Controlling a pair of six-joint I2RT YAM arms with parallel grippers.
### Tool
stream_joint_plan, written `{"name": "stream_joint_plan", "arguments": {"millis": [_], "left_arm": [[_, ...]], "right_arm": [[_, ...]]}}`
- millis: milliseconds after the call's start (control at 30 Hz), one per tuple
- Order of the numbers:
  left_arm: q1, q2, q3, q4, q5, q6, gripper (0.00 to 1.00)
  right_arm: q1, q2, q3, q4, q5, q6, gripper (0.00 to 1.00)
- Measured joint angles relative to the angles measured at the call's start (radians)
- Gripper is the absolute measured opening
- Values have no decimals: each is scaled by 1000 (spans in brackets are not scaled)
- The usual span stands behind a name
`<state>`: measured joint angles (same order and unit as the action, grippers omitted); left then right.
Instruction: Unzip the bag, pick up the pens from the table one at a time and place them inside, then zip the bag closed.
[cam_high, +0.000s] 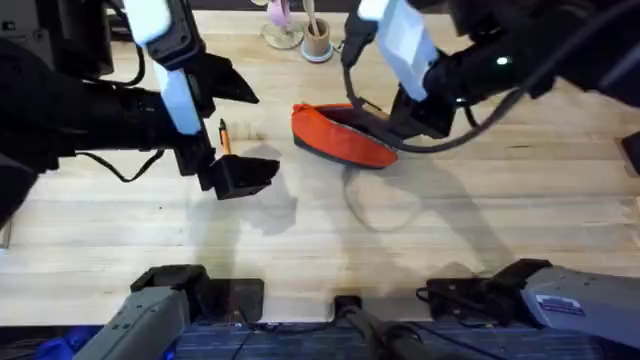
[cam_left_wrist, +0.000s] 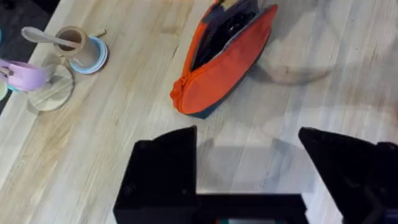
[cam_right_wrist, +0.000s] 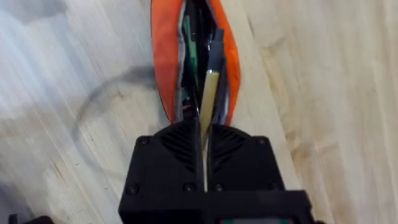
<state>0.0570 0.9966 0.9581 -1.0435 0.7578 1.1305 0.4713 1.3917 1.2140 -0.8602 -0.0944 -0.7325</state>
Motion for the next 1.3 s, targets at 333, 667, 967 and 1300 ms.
{"name": "stream_joint_plan", "arguments": {"millis": [333,667,967,1300], "left_arm": [[0,0,0,0,0,0,994],[0,0,0,-5,0,0,994],[0,0,0,-5,0,0,993],[0,0,0,-5,0,0,993]], "right_arm": [[1,138,0,112,0,-24,31],[1,178,0,105,-61,-55,31],[1,247,0,94,-79,-129,31],[1,277,0,194,-86,-151,31]]}}
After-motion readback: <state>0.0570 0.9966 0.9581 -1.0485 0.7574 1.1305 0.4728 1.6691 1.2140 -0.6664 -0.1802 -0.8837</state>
